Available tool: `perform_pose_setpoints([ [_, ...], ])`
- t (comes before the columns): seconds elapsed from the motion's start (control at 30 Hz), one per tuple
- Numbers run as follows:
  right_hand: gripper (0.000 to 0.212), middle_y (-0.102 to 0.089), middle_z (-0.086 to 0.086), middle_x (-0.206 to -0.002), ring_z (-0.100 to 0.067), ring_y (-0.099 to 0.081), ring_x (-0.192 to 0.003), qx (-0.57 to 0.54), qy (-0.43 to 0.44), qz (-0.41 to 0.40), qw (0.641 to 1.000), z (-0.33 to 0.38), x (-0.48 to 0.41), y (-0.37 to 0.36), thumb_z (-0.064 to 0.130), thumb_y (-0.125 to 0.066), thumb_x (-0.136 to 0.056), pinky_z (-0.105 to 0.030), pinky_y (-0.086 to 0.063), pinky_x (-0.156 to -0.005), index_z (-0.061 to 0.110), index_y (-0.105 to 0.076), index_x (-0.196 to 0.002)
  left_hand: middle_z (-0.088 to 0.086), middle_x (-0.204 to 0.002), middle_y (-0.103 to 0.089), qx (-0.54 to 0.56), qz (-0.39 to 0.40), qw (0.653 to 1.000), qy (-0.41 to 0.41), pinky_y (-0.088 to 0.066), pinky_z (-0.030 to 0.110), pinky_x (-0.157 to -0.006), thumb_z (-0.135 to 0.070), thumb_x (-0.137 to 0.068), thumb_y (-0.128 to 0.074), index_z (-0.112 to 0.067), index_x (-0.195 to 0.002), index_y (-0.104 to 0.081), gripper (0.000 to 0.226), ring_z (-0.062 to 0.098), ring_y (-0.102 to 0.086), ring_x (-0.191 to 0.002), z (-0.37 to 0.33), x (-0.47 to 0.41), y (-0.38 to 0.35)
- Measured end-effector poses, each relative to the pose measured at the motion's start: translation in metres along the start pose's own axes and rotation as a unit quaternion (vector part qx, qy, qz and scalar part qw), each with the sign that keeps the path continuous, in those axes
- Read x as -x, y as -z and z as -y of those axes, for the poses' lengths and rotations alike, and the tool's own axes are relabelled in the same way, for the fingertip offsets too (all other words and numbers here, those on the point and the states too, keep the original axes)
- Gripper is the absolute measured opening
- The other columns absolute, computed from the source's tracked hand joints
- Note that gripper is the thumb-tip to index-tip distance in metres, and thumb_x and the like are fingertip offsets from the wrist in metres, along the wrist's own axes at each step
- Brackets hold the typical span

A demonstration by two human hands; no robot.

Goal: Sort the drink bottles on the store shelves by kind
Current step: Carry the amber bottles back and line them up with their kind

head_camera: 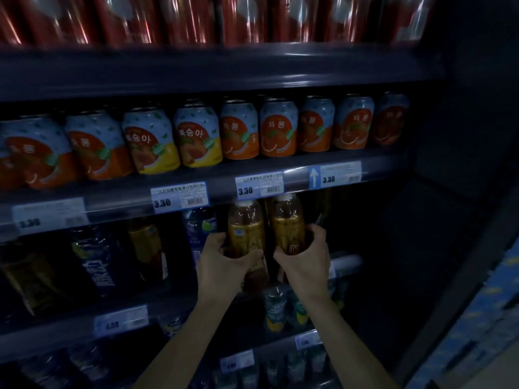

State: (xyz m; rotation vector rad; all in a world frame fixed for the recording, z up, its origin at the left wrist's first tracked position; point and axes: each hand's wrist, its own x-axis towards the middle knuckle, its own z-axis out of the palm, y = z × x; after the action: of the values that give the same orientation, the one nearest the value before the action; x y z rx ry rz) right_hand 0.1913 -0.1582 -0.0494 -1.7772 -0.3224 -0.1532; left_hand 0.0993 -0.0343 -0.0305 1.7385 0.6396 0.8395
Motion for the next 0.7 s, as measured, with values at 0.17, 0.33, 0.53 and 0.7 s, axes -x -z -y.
perform_pose_setpoints([
  [0.17, 0.084, -0.057, 0.003, -0.108, -0.009, -0.057, -0.096, -0.021, 0.002, 0.009, 1.0, 0.003, -0.01, -0.004, 0.053, -0.072, -0.053, -0.025, -0.048, -0.076, 0.037, -0.033, -0.126, -0.029, -0.091, -0.045, 0.017, -0.017, 1.0, -0.006, -0.033, -0.006, -0.053, -0.031, -0.055, -0.091, -0.021, -0.117, -0.05, 0.075, -0.035, -0.041, -0.072, -0.001, -0.011, -0.005],
  [0.33, 0.083, -0.061, -0.006, -0.105, -0.023, -0.063, -0.091, -0.037, -0.002, 0.018, 0.999, 0.001, -0.021, -0.01, 0.047, -0.075, -0.056, -0.033, -0.054, -0.07, 0.034, -0.033, -0.126, -0.025, -0.096, -0.045, 0.019, -0.023, 1.0, -0.004, -0.033, -0.006, -0.055, -0.032, -0.055, -0.09, -0.013, -0.129, -0.047, 0.087, -0.03, -0.043, -0.073, 0.002, -0.019, -0.007],
  [0.53, 0.082, -0.056, -0.002, -0.115, -0.017, -0.056, -0.104, -0.037, 0.006, -0.004, 0.999, -0.009, -0.03, -0.018, 0.04, -0.08, -0.06, -0.034, -0.049, -0.086, 0.027, -0.038, -0.129, -0.025, -0.096, -0.046, 0.045, -0.037, 0.998, 0.003, -0.034, -0.006, -0.055, -0.026, -0.059, -0.089, -0.011, -0.129, -0.048, 0.083, -0.037, -0.039, -0.074, 0.014, -0.018, -0.023],
  [0.7, 0.078, -0.056, -0.002, -0.114, -0.017, -0.055, -0.105, -0.041, 0.014, -0.007, 0.999, -0.018, -0.039, -0.016, 0.041, -0.08, -0.062, -0.035, -0.048, -0.088, 0.031, -0.038, -0.127, -0.026, -0.098, -0.046, 0.052, -0.061, 0.997, 0.013, -0.035, -0.005, -0.058, -0.028, -0.06, -0.088, -0.012, -0.131, -0.047, 0.084, -0.021, -0.048, -0.082, 0.019, -0.025, -0.035],
])
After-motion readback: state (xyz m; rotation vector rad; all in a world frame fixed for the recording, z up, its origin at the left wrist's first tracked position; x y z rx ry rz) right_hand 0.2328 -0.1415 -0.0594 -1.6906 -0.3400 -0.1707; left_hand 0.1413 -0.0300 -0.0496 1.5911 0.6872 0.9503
